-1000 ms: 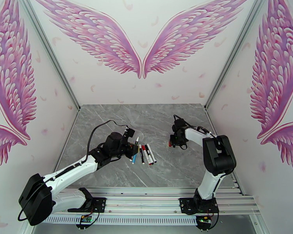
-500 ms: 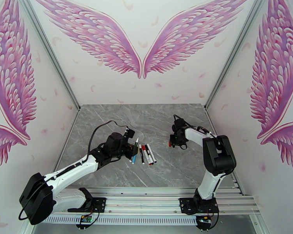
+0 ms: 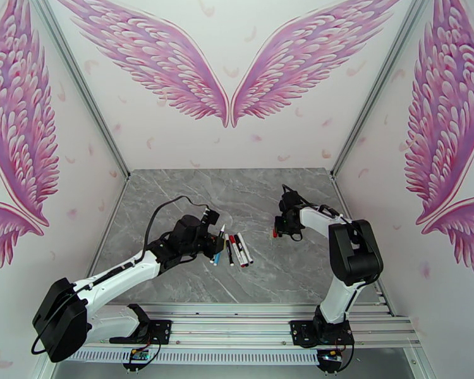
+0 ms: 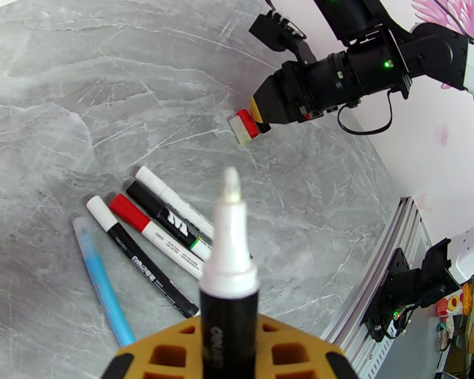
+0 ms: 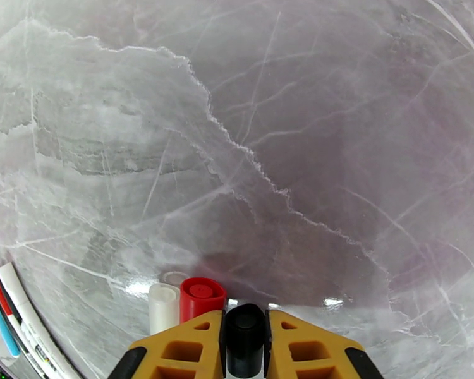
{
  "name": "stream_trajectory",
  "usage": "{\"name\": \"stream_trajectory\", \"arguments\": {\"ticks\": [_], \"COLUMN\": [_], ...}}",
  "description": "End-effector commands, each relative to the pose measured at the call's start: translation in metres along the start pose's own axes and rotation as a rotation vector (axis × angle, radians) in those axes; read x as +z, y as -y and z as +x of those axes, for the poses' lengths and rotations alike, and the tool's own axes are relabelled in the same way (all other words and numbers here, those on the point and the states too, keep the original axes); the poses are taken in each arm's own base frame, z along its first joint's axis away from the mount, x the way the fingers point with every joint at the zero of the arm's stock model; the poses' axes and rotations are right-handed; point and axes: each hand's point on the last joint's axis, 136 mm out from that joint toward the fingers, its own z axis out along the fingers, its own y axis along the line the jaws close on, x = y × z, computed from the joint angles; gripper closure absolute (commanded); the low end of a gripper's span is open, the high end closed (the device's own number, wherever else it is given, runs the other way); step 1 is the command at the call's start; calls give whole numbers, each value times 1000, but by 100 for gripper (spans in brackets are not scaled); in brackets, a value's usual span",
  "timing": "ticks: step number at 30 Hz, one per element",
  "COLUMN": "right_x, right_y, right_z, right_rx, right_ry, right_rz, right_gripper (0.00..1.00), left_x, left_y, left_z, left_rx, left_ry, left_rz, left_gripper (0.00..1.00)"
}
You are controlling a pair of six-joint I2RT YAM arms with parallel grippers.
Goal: Open the pen caps
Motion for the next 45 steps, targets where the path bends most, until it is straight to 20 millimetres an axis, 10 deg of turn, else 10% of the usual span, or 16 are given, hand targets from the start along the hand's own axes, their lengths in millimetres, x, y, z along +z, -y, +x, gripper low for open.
{"name": "stream_trajectory", "arguments": {"ticks": [1,16,25,39,45], "right_x": [-8,-17,-59,-143,-176], "right_y": [-10,-13,-26,-92,-107], "right_z": [-11,-12,-10,24,32], "right_rx": [15,14,10,-133,-155], "right_ry": [40,62,183,370,461], "right_rz": [-42,-56,-132,-449,-573], "right_gripper": [75,70,63,3,1], "left_x": [-1,1,-1,10,18], "left_y": [3,-6,-56,-134,-163], "left_z": [-8,-3,-3,-9,-9], "left_rx": [2,-8,-18,-30,-30], "left_ry": [16,5,-11,-83,-135], "left_rz": [-4,-53,-313,-584,-647], "left_gripper": [100,100,100,100,100]}}
